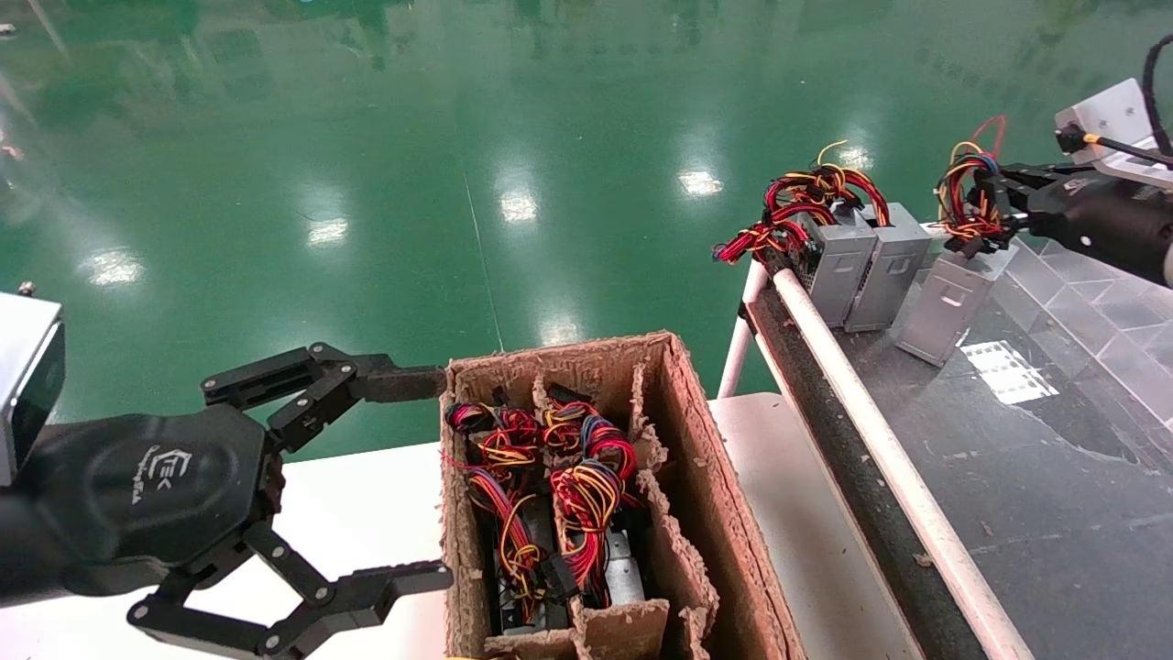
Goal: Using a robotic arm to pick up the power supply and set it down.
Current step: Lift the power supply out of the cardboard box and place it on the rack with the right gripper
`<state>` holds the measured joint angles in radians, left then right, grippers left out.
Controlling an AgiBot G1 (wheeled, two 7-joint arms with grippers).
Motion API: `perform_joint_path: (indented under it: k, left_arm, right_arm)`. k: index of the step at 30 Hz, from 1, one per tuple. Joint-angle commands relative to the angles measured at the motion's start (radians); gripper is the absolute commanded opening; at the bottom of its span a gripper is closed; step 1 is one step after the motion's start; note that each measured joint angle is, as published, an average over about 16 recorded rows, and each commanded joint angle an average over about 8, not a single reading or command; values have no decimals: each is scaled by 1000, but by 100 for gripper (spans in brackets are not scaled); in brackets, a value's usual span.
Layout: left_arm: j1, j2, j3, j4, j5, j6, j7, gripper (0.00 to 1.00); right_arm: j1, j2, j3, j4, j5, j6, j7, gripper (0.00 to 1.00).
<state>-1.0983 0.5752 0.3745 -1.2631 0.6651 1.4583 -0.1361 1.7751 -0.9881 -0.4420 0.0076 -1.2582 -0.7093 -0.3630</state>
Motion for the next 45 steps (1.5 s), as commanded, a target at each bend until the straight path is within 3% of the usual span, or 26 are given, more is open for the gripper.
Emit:
perform_joint_path:
  k: [1, 22, 45]
  left_arm:
    - [0, 0, 0, 0, 0, 0, 0, 100]
    - [0, 0, 0, 0, 0, 0, 0, 100]
    - [0, 0, 0, 0, 0, 0, 0, 100]
  right_arm:
    - [2, -12, -2, -2, -4, 12, -1, 0]
    - [24, -78, -7, -9, -10, 115, 14, 0]
    - [25, -141, -15, -17, -22, 161, 39, 0]
